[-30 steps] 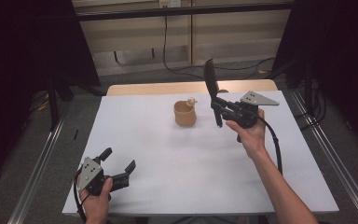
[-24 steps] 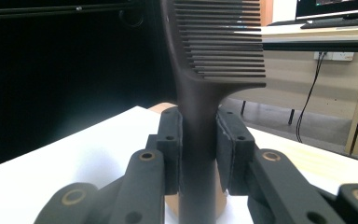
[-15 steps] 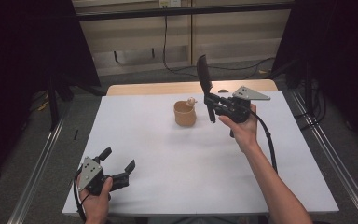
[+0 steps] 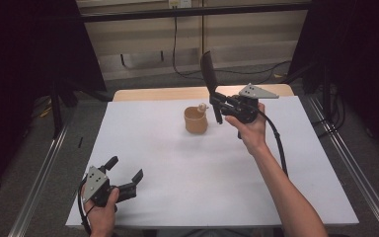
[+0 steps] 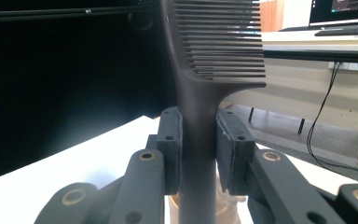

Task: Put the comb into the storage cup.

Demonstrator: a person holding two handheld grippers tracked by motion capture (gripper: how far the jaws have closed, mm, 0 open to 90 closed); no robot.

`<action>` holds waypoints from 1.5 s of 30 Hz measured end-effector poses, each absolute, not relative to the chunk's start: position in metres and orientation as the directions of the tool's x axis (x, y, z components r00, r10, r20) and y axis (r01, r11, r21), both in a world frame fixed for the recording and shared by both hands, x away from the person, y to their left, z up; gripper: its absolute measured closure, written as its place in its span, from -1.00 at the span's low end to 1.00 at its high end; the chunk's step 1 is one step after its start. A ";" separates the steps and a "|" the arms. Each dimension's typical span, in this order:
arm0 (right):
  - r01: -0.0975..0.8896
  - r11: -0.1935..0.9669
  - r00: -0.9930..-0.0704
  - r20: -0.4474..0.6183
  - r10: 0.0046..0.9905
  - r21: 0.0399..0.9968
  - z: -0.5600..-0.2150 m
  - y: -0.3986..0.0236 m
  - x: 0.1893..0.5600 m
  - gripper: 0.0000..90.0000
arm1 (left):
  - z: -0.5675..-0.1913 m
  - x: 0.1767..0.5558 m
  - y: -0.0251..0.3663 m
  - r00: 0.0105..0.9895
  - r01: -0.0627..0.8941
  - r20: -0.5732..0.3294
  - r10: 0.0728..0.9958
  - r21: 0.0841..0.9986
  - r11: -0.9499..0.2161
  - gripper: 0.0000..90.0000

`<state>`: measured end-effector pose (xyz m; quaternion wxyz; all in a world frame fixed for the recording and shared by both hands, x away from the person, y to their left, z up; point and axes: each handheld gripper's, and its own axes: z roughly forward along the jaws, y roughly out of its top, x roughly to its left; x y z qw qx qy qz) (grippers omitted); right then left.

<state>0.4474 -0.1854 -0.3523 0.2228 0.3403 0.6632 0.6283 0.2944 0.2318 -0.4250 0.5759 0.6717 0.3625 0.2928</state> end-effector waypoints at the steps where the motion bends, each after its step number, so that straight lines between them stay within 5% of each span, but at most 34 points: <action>1: 0.169 -0.025 -0.670 0.133 0.730 0.985 -0.352 -0.185 0.448 0.62 | -0.425 0.294 0.232 0.566 0.150 -0.024 0.824 0.986 -0.074 -0.91; 45: 0.140 -0.027 -0.677 0.115 0.727 0.990 -0.346 -0.146 0.487 0.62 | -0.425 0.294 0.231 0.576 0.153 -0.027 0.817 0.985 -0.075 -0.91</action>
